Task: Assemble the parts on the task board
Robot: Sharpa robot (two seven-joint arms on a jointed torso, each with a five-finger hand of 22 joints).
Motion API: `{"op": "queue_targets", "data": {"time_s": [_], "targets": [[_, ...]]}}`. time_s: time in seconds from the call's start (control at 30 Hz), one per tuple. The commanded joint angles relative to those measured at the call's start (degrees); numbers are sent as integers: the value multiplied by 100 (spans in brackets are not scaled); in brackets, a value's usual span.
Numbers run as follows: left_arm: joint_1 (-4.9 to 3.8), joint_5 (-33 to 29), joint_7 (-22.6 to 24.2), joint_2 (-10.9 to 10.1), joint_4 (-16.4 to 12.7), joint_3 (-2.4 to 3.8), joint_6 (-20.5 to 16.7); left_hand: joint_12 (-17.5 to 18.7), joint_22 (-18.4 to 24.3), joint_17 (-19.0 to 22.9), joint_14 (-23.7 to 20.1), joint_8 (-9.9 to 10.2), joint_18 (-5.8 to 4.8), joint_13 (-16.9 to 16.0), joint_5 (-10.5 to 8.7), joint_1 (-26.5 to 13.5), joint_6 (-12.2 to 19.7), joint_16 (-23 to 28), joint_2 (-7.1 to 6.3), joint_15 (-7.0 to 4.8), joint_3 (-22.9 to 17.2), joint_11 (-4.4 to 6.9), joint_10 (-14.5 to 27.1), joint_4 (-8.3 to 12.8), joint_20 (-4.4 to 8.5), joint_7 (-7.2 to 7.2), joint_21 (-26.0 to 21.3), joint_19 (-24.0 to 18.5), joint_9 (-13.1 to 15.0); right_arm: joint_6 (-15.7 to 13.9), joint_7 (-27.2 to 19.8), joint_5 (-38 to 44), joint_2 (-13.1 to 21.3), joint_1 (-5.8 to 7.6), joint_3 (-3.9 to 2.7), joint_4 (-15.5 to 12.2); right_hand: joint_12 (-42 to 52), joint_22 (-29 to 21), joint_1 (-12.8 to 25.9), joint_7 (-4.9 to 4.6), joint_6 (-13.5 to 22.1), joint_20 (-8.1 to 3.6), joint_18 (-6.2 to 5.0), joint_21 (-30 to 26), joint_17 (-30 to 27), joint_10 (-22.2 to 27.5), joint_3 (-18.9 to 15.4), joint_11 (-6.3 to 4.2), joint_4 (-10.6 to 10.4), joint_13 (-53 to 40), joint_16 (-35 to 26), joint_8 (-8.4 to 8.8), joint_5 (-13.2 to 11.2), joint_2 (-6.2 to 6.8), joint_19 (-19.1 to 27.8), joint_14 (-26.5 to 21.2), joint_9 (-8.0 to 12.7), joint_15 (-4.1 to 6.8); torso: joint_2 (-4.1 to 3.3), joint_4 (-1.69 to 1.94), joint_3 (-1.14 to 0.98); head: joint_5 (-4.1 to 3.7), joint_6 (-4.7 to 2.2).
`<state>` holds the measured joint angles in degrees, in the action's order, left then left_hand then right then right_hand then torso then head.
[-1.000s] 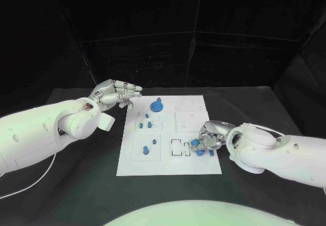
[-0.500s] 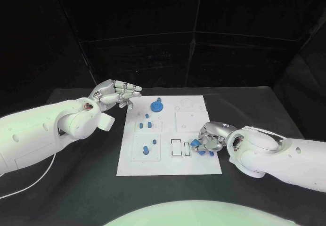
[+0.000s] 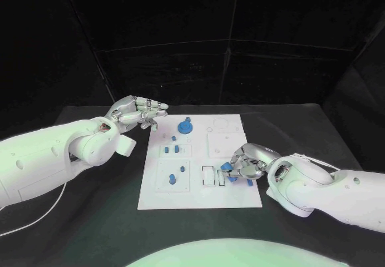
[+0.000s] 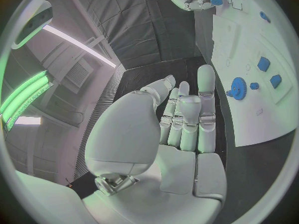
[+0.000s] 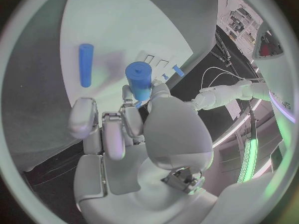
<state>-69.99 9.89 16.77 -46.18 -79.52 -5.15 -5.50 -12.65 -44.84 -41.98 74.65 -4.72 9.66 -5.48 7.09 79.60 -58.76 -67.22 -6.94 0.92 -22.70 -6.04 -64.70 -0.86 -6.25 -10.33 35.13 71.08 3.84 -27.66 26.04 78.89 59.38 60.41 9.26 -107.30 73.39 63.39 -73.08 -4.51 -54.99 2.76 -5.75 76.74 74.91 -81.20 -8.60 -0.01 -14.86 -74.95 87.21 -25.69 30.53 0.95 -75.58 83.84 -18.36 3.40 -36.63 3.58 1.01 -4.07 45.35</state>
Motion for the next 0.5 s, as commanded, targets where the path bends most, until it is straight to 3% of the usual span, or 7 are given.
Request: {"op": "queue_targets", "data": {"time_s": [0.03, 0.33, 0.5], "targets": [[-7, -24, 25, 10, -8, 4, 58, -17, 8, 2, -20, -21, 78, -7, 20, 19, 30, 0, 55, 1, 6, 10, 44, 41, -27, -13, -34, -6, 6, -217, -149, -332, -91, 9, -2, 2, 24, 5, -30, 23, -20, -9, 39, 32, 832, -44, -36, -10, -9, -47, 33, -40, 40, -12, -22, 486, -94, 38, -5, 8, 1, 12, 4], [-6, -24, 26, 17, -7, 3, 63, -17, 8, 2, -20, -21, 78, -7, 20, 19, 30, 0, 55, 1, 6, 10, 44, 41, -27, -13, -34, -6, 6, -90, -104, -441, -434, 8, -3, 127, 32, 13, 105, 24, -22, -10, 41, 36, 837, -60, -119, -9, -124, -70, 35, -57, -18, -36, -26, 486, -121, 37, -8, 5, -3, 44, -8], [-6, -24, 24, 23, -11, 1, 67, -17, 8, 2, -20, -21, 78, -7, 20, 19, 30, 0, 55, 1, 6, 10, 44, 41, -27, -13, -34, -6, 6, 76, 41, -452, -564, 9, -3, 205, 13, 7, 321, 38, -40, -10, 39, 31, 824, -63, -251, -16, -170, -74, 29, -93, -299, -66, -21, 483, -162, 40, -15, 13, 4, 47, -6]]}}
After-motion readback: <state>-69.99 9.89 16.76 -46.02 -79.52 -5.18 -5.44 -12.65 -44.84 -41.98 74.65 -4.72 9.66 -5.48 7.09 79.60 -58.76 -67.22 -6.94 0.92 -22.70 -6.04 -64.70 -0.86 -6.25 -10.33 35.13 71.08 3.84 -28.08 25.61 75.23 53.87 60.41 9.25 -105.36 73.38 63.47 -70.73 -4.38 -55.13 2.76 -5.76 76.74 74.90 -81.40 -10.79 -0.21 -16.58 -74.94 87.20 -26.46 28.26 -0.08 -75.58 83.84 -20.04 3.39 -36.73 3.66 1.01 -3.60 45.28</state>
